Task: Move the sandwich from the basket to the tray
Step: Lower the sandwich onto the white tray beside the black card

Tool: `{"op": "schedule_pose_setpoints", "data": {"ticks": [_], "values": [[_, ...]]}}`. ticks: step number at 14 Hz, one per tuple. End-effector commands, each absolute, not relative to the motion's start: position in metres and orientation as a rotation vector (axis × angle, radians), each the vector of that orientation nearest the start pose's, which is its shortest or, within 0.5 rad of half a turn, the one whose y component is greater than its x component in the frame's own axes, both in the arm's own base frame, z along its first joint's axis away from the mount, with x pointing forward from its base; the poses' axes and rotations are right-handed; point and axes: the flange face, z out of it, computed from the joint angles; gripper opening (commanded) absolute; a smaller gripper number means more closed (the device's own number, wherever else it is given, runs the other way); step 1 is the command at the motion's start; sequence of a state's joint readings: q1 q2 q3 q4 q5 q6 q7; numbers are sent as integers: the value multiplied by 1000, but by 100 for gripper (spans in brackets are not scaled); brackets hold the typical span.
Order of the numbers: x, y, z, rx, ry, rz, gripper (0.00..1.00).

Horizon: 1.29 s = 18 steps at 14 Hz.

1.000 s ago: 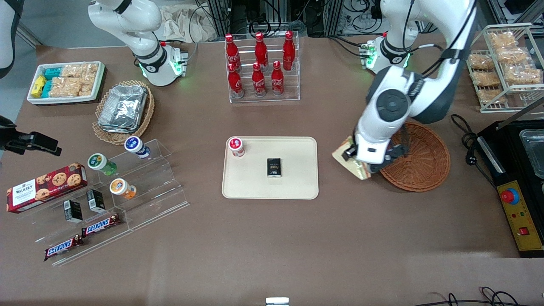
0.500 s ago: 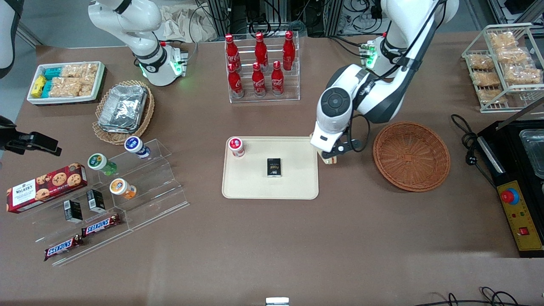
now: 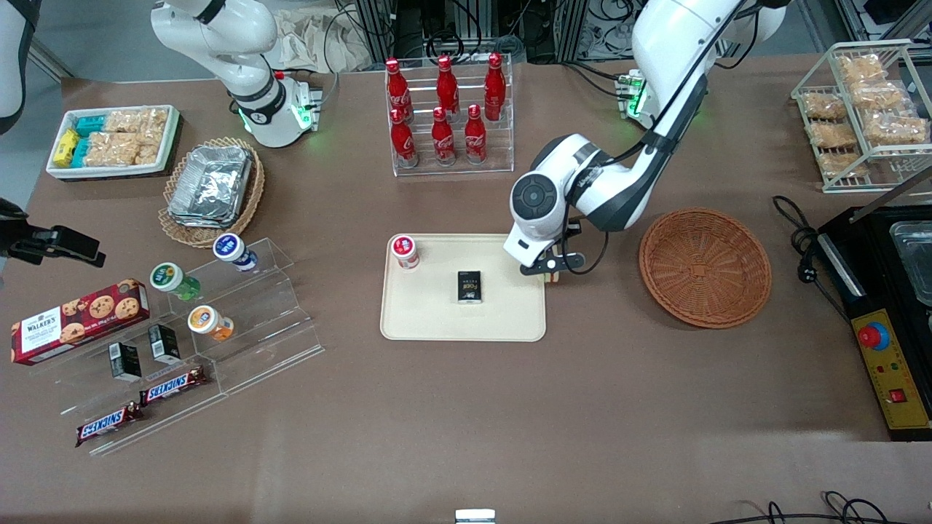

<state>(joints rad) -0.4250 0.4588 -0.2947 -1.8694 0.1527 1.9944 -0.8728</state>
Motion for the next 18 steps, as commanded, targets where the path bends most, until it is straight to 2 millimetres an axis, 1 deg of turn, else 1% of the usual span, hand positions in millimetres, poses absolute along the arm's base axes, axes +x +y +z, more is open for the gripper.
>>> {"op": "schedule_pose_setpoints", "data": {"ticks": [1,6,8,10,11,12,13,15,16,17,18], "values": [[484,-393,257,-2888,-70,316,0],[507,-402,249,-2897,-76,310,0],[507,-401,241,-2874,-52,292,0],[506,-402,238,-2868,-25,290,0],[507,-401,236,-2857,19,279,8],[507,-402,236,-2856,35,274,23],[509,-404,238,-2861,32,266,28],[512,-405,237,-2866,31,266,52],[512,-406,237,-2866,31,266,66],[512,-407,238,-2868,27,263,100],[514,-408,243,-2875,24,255,100]]}}
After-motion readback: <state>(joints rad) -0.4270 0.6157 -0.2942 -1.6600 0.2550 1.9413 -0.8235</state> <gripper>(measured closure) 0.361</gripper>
